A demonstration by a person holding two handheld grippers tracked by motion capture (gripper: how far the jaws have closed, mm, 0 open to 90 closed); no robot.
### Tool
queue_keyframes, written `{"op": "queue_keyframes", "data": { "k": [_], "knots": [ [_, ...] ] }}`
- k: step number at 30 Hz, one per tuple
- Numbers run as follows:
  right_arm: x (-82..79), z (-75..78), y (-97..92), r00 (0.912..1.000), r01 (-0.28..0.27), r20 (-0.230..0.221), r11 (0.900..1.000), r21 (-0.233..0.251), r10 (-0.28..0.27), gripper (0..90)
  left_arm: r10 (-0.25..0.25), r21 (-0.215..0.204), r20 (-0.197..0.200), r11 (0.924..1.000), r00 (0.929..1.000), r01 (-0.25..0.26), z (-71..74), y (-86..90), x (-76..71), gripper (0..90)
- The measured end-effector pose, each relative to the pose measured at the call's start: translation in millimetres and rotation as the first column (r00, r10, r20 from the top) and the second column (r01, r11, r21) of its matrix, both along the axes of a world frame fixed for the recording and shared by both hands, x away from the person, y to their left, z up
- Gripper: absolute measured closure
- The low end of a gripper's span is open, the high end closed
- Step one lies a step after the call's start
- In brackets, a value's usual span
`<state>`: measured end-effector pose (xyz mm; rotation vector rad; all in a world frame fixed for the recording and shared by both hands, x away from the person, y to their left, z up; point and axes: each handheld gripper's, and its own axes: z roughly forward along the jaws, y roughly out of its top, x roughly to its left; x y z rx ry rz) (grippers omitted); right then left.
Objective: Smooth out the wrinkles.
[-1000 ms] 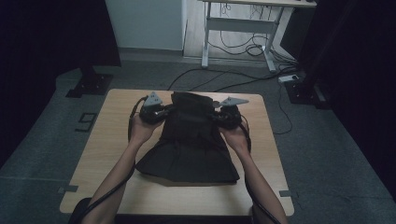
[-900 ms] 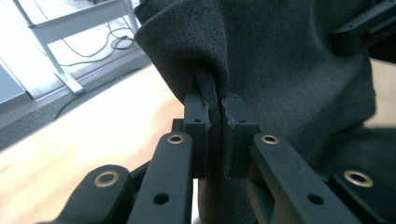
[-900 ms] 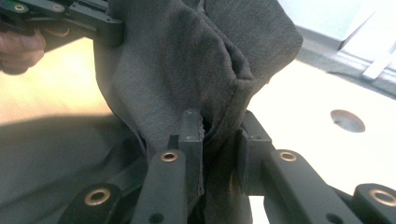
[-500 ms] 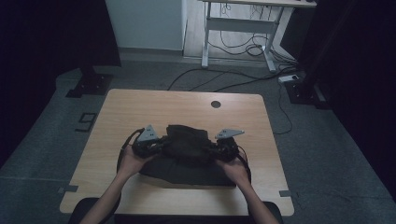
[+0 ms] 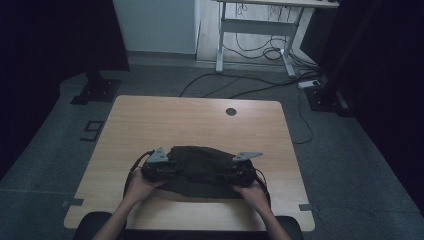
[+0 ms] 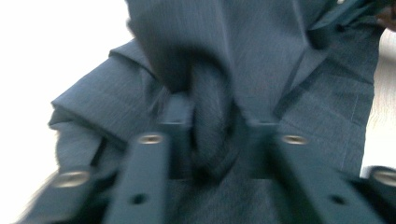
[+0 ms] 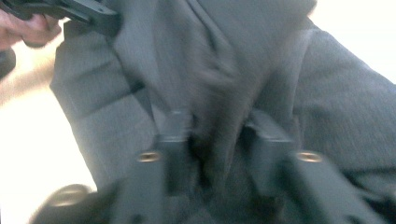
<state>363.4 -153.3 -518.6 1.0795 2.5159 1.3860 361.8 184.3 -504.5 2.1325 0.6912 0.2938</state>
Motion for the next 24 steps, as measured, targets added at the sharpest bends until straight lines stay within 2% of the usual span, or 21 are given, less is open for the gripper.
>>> {"op": "queue_keyframes", "data": {
  "k": [3,5,6,8,10,12,14,16,17,19,20,21,24],
  "knots": [
    [-6.8,1.7,-14.8,0.9990,0.010,0.042,0.9999,0.005,-0.010,33.5,0.025,0.067,0.002,0.9974,0.9997,-0.025,-2.5,11.1,-1.2,39.7],
    [-10.0,0.6,-26.0,0.9984,0.013,0.055,0.9997,-0.020,-0.012,30.1,0.049,0.089,0.002,0.9949,0.9988,-0.049,-5.1,23.9,-0.6,37.6],
    [-11.5,-0.8,-33.0,0.9984,0.011,0.056,0.9995,-0.030,-0.010,29.2,0.068,0.084,-0.008,0.9942,0.9976,-0.067,-5.5,32.1,0.3,35.8],
    [-15.3,-3.1,-47.9,0.9978,0.041,0.054,0.9964,-0.074,-0.037,27.9,0.110,0.087,-0.003,0.9902,0.9939,-0.110,-3.3,43.3,1.7,34.3],
    [-17.3,-3.2,-59.8,0.9966,0.066,0.055,0.9933,-0.094,-0.061,27.8,0.147,0.071,-0.007,0.9867,0.9891,-0.146,0.7,49.2,3.6,30.7],
    [-18.4,-0.4,-70.5,0.9911,0.125,0.058,0.9870,-0.101,-0.119,27.6,0.171,0.025,-0.013,0.9850,0.9852,-0.171,8.6,49.1,5.4,29.4],
    [-17.7,6.1,-75.8,0.9854,0.162,0.067,0.9824,-0.093,-0.156,26.4,0.165,-0.012,-0.019,0.9862,0.9861,-0.165,16.1,41.4,6.2,26.8],
    [-17.2,9.8,-75.1,0.9830,0.174,0.074,0.9808,-0.088,-0.168,25.5,0.158,-0.027,-0.020,0.9870,0.9872,-0.158,19.4,35.0,6.0,23.9],
    [-16.8,17.9,-66.4,0.9806,0.182,0.087,0.9806,-0.072,-0.176,23.5,0.122,-0.040,-0.027,0.9916,0.9922,-0.123,24.2,19.5,4.1,22.8],
    [-17.0,21.5,-56.2,0.9808,0.179,0.091,0.9811,-0.072,-0.172,20.4,0.087,-0.033,-0.035,0.9955,0.9956,-0.088,25.4,2.8,0.1,20.7],
    [-17.0,21.5,-56.2,0.9808,0.179,0.091,0.9811,-0.072,-0.172,20.4,0.087,-0.033,-0.035,0.9955,0.9956,-0.088,25.4,2.8,0.1,20.2],
    [-19.1,23.0,-38.0,0.9845,0.157,0.093,0.9839,-0.086,-0.149,17.6,0.063,-0.010,-0.052,0.9979,0.9967,-0.063,22.0,-11.0,-4.7,18.9],
    [-23.7,19.1,-18.3,0.9894,0.131,0.076,0.9861,-0.102,-0.123,15.5,0.062,0.046,-0.074,0.9972,0.9954,-0.058,12.0,-21.4,-11.6,17.1]
  ]
}}
